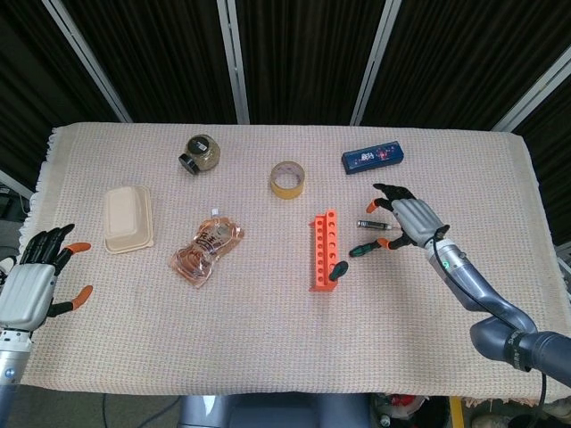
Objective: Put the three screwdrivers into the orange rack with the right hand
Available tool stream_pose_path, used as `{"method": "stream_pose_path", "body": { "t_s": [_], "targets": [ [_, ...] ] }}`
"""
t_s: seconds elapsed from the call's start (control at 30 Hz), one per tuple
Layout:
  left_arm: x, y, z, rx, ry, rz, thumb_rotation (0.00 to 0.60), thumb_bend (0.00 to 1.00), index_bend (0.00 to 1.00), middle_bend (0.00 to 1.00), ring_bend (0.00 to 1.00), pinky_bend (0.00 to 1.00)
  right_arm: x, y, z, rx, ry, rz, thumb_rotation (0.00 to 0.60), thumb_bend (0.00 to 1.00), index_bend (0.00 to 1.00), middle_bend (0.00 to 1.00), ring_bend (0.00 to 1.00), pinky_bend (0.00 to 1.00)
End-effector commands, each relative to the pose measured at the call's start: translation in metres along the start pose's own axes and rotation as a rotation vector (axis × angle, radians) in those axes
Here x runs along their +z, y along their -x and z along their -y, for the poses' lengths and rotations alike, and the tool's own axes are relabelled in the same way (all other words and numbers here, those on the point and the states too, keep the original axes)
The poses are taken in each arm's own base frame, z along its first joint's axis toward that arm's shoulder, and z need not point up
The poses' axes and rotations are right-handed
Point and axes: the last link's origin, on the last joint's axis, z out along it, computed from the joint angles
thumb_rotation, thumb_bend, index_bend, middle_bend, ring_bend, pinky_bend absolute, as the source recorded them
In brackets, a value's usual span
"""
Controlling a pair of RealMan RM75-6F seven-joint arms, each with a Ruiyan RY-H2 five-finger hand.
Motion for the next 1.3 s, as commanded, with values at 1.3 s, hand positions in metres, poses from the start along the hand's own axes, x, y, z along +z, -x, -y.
{"method": "stream_pose_path", "body": {
  "t_s": [1.3],
  "targets": [
    [0.005, 0.007, 0.007, -0.004, -0.019, 0.016, 0.6, 0.27, 0.26, 0.02, 0.01, 0.0, 0.033, 0.084, 0.006, -0.425, 0.082, 0.105, 0.6, 0.22, 0.4, 0.03, 0.0, 0.0]
  ]
}}
